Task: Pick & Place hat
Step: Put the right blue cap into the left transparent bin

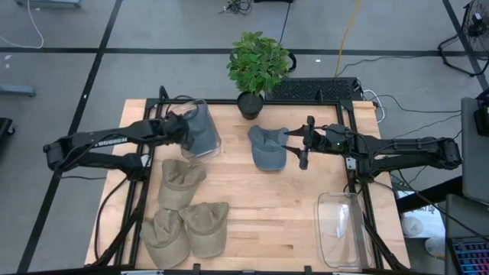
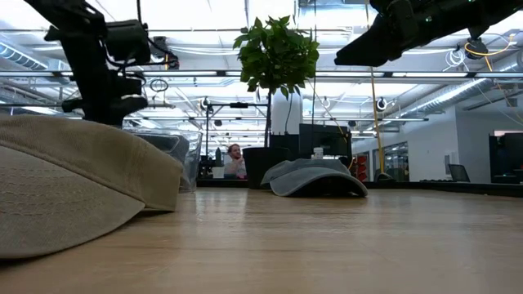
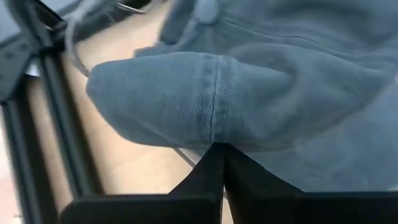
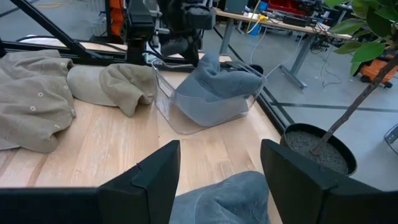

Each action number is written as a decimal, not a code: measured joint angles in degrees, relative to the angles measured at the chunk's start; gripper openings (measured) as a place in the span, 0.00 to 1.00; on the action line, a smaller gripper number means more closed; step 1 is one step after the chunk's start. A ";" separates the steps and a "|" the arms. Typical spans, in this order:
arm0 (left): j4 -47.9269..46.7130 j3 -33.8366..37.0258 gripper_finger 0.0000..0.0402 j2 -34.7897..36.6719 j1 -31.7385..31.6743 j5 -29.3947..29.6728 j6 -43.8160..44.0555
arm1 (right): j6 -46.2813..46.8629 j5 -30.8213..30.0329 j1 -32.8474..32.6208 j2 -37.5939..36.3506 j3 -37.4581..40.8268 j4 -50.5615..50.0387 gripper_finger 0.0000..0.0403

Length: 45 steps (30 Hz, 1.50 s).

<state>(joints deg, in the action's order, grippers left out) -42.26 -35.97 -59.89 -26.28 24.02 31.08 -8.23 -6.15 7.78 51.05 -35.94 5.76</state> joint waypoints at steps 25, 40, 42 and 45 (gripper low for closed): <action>9.41 -6.14 0.01 -2.71 1.83 -8.32 -3.47 | 0.07 0.00 -0.01 0.00 0.00 -0.09 0.52; 12.37 -6.32 0.01 -20.25 3.81 -7.16 -0.71 | 0.07 0.00 -0.01 0.00 0.00 -0.04 0.52; 13.05 -6.44 0.01 -21.52 3.20 -7.28 -1.32 | 0.07 0.00 -0.01 0.00 0.00 -0.04 0.52; 13.74 -6.34 0.02 -21.75 2.46 -7.65 -2.15 | 0.07 0.00 0.01 0.00 0.00 -0.04 0.52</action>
<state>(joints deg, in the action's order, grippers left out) -28.52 -42.30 -81.63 -23.82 16.38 28.92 -8.16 -6.15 7.78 51.05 -35.94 5.72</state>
